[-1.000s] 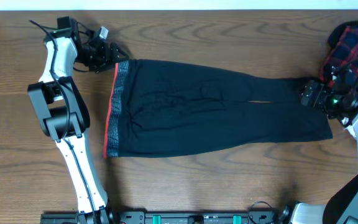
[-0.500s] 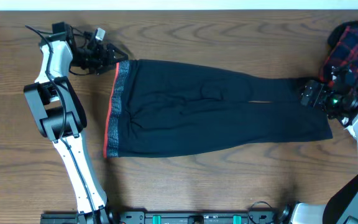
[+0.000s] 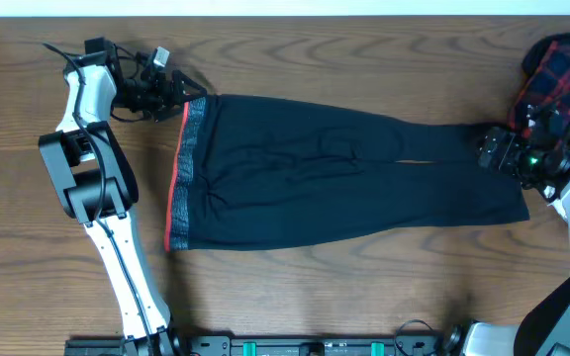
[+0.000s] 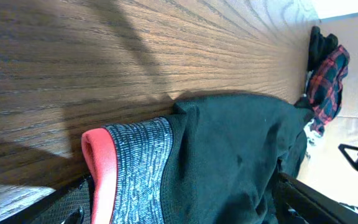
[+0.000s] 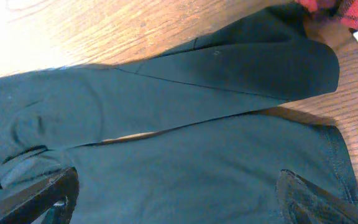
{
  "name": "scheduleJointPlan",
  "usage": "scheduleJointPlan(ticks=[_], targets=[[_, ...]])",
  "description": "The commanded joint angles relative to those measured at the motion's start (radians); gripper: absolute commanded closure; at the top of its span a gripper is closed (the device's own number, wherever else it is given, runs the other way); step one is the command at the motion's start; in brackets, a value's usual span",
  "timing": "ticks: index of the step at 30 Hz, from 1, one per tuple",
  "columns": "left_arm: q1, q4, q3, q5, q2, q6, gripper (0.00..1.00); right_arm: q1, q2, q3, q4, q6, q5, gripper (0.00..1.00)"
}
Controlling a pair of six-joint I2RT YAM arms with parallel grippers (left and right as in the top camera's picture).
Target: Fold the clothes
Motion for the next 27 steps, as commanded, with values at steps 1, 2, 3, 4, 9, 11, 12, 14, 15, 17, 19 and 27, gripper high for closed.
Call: scheduleJointPlan(ticks=[1, 2, 3, 4, 9, 11, 12, 14, 15, 17, 19, 27], targets=[[0.006, -0.014, -0.023, -0.004, 0.050, 0.040, 0.10, 0.011, -0.024, 0.009, 0.000, 0.011, -0.017, 0.01], [0.008, -0.024, -0.023, -0.002, 0.050, 0.040, 0.10, 0.015, -0.024, 0.009, 0.000, 0.011, -0.016, 0.01], [0.009, -0.032, -0.023, -0.002, 0.050, 0.040, 0.13, 0.017, -0.024, 0.009, 0.000, 0.011, -0.017, 0.01], [0.011, -0.039, -0.023, -0.002, 0.050, 0.040, 0.17, 0.020, -0.024, 0.009, 0.000, 0.011, -0.017, 0.01], [0.028, -0.042, -0.023, 0.069, 0.050, 0.040, 0.68, 0.024, -0.024, 0.009, 0.000, 0.011, -0.017, 0.01], [0.034, -0.042, -0.023, 0.076, 0.050, 0.040, 0.71, 0.024, -0.024, 0.009, 0.000, 0.011, -0.017, 0.01], [0.036, -0.042, -0.023, 0.076, 0.050, 0.040, 0.71, 0.024, -0.024, 0.009, 0.000, 0.011, -0.017, 0.01], [0.041, -0.042, -0.023, 0.076, 0.050, 0.040, 0.70, 0.024, -0.024, 0.009, 0.000, 0.011, -0.017, 0.01], [0.043, -0.039, -0.023, 0.076, 0.050, 0.039, 0.71, 0.024, -0.024, 0.009, 0.000, 0.011, -0.017, 0.01], [0.047, -0.037, -0.023, 0.076, 0.050, 0.039, 0.71, 0.025, -0.024, 0.009, 0.000, 0.011, -0.016, 0.01], [0.049, -0.034, -0.023, 0.076, 0.050, 0.039, 0.71, 0.026, -0.024, 0.009, 0.000, 0.011, -0.017, 0.01], [0.046, -0.032, -0.023, 0.073, 0.050, 0.040, 0.71, 0.026, -0.024, 0.009, 0.000, 0.011, -0.017, 0.01]])
